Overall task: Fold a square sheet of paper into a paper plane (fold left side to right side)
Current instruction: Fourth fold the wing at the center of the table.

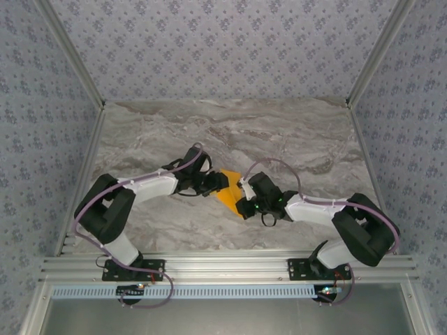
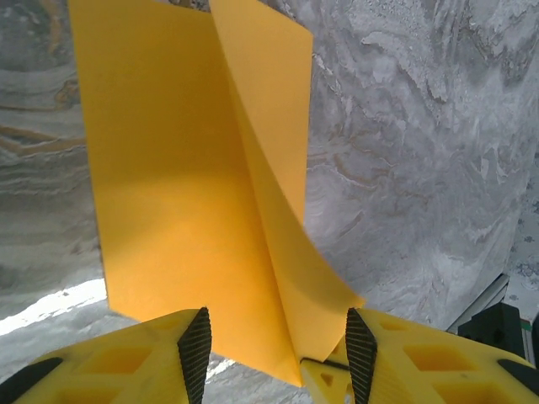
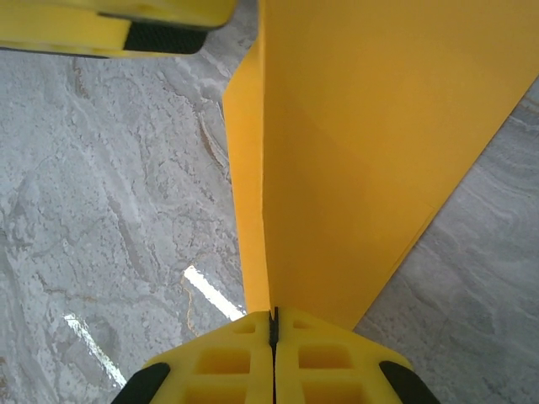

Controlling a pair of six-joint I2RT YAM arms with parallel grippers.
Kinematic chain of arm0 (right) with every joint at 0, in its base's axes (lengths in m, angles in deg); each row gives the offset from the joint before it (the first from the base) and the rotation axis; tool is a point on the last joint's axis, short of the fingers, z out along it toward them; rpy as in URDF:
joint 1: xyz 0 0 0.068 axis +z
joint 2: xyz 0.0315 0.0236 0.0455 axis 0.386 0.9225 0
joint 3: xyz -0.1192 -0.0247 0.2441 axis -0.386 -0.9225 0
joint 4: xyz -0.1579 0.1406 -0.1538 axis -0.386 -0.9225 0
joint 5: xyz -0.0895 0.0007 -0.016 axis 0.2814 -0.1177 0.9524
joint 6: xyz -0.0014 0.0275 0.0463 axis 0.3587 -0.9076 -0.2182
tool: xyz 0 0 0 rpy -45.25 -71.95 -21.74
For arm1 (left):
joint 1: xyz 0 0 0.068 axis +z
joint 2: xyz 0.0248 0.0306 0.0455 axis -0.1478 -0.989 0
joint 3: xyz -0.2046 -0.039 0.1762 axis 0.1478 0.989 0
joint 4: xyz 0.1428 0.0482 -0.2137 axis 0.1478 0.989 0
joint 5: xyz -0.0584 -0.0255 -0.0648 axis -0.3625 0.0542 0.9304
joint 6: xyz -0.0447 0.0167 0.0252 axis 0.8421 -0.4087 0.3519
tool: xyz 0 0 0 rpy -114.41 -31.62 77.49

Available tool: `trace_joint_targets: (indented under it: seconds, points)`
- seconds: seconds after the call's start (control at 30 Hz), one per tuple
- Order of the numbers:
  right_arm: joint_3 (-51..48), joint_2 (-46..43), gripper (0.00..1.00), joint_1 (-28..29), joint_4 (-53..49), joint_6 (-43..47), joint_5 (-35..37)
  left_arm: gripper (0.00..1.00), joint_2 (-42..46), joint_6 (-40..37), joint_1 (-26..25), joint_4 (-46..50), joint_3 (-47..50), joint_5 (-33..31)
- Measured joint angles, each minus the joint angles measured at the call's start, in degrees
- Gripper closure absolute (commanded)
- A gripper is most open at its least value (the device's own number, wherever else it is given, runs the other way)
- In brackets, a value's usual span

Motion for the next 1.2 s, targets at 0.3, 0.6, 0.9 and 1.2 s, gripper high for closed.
trace_joint_targets:
  seconds: [0.3,0.6,0.9,1.2]
  points:
    - [-0.39,0.00,0.93,-1.70,0.44,-1.27,-2.67,0.52,-3.98,0.00,-0.59,-1.01,-1.88,0.92]
    - [-1.03,0.90,0.93,-3.65,1.90,-2.32,-6.16,0.51,-4.39,0.00,-0.59,-1.36,-2.43,0.94]
    - [-1.03,2.40,0.94,-4.46,2.54,-3.19,-7.91,0.51,-7.76,0.00,-0.59,-1.53,-3.02,1.16]
    - [-1.03,3.08,0.91,-5.18,2.99,-3.78,-9.07,0.51,-9.31,-0.02,-0.59,-1.55,-4.28,1.16]
